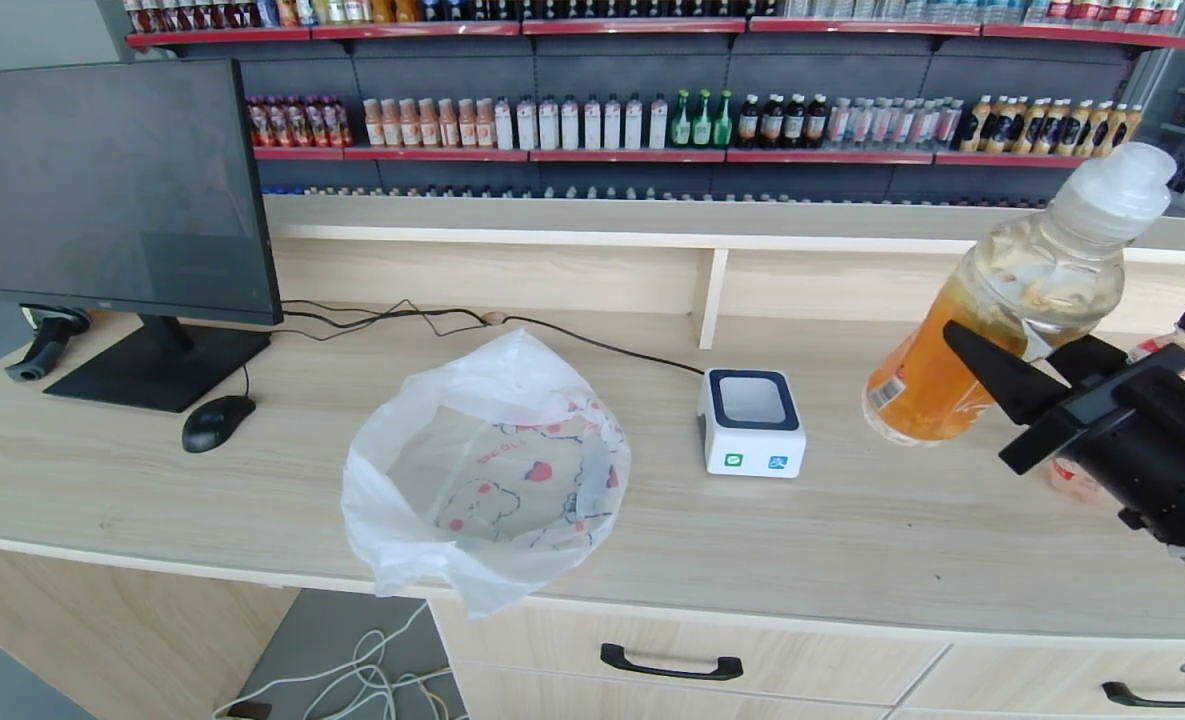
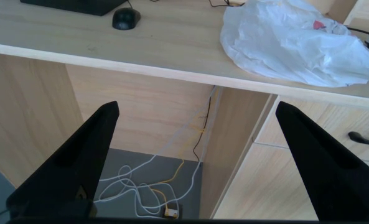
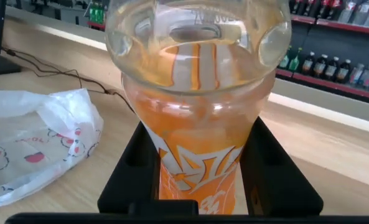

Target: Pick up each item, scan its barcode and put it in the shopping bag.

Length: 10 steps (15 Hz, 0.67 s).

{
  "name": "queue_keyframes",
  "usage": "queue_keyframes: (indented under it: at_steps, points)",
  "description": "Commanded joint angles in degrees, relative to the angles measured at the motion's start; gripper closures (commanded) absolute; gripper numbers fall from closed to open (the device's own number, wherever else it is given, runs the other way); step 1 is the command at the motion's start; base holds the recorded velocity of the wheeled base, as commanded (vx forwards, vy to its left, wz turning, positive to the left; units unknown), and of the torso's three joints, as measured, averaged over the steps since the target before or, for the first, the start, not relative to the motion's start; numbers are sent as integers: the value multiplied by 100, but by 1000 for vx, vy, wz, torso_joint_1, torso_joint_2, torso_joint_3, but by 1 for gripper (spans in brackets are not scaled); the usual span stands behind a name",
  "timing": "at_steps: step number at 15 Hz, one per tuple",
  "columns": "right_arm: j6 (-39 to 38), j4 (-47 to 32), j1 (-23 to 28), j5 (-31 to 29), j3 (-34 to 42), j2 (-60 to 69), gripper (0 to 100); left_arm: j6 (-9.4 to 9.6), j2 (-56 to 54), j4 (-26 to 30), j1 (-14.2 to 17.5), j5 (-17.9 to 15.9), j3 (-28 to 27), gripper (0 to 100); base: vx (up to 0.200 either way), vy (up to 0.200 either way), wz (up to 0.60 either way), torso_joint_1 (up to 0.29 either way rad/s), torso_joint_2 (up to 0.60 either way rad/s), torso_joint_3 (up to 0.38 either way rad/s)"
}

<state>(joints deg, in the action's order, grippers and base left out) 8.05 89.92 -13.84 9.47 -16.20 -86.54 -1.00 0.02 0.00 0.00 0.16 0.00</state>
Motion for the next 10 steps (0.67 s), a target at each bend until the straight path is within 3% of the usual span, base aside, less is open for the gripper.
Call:
queue_keyframes:
  at_steps: [1, 6, 10]
  points:
    - [-189, 8, 13, -33, 434, 252, 100, -6, -2, 0, 0, 2, 0, 0, 0, 0, 0, 0, 0, 0]
    - [-708, 8, 21, -604, 706, 269, 100, -41, -2, 0, 0, 2, 0, 0, 0, 0, 0, 0, 0, 0]
    - [-761, 8, -49, -613, 636, 208, 100, -49, -2, 0, 0, 2, 0, 0, 0, 0, 0, 0, 0, 0]
